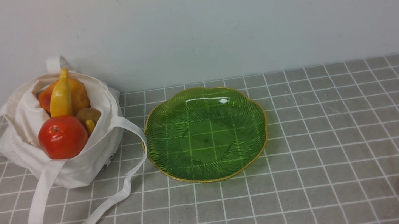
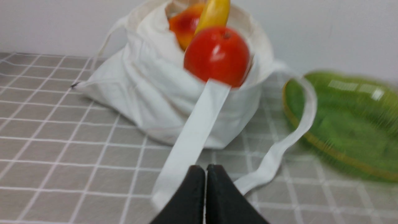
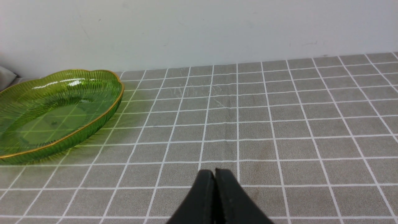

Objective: Take the fruit out of the bag on the grey coffee tablecloth and place them on the plate.
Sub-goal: 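Reach into the white bag and grasp the banana with the left gripper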

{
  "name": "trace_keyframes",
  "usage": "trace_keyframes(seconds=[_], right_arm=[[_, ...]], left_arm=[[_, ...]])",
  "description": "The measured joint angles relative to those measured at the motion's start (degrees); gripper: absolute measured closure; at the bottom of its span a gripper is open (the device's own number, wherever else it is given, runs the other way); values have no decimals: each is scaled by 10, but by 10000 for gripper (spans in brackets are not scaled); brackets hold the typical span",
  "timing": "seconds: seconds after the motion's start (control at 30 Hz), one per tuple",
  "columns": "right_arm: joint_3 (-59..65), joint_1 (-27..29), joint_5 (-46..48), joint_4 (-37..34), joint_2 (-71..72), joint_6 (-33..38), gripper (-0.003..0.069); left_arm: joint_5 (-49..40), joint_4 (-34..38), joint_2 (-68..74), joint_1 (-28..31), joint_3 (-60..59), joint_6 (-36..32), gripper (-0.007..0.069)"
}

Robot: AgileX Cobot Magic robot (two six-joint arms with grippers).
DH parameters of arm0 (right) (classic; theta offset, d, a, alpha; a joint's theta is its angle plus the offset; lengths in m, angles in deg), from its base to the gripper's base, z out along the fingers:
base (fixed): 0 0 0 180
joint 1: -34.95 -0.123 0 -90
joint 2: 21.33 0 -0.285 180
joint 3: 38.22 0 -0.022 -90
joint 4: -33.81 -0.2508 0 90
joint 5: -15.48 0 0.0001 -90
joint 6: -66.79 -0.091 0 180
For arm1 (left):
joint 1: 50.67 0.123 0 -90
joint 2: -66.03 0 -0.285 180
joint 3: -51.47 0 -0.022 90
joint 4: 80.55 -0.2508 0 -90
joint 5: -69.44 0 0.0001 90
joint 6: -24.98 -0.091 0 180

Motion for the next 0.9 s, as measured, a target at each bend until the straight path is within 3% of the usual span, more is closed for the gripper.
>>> trace_keyframes(seconds=[0.2,0.5,0.67,0.73,0.8,0.9], right_arm=[[0,0,0,0,0,0,671],[0,0,0,0,0,0,671],[0,0,0,0,0,0,671],[0,0,0,0,0,0,671],[0,0,0,0,0,0,671],[0,0,0,0,0,0,671]], left_arm=[[87,68,0,0,0,35,631],[155,78,0,0,0,38,631],[283,91,0,0,-2,42,631],[380,92,2,0,38,39,631],[376,83,19,0,105,33,631],[257,48,71,0,207,31,631]])
